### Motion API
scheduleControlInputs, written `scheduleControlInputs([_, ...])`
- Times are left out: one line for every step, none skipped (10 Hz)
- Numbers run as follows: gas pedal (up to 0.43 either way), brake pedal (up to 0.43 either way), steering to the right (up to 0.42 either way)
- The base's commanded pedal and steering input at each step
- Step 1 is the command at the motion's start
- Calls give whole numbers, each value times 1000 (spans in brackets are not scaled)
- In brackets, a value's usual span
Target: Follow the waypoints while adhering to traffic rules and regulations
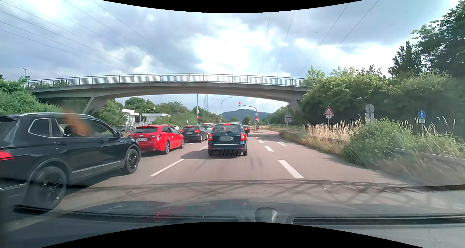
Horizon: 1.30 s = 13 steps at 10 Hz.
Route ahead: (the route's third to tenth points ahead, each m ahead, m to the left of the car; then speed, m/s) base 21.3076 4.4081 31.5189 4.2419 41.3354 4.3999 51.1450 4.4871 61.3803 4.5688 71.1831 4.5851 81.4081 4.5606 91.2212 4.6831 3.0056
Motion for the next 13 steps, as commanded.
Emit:
scheduleControlInputs([0,134,-3])
scheduleControlInputs([0,140,-3])
scheduleControlInputs([0,152,-3])
scheduleControlInputs([0,159,-5])
scheduleControlInputs([0,159,-7])
scheduleControlInputs([0,165,-9])
scheduleControlInputs([0,171,-12])
scheduleControlInputs([0,171,-14])
scheduleControlInputs([0,177,-14])
scheduleControlInputs([0,183,-14])
scheduleControlInputs([0,195,-14])
scheduleControlInputs([0,201,-13])
scheduleControlInputs([0,213,-13])
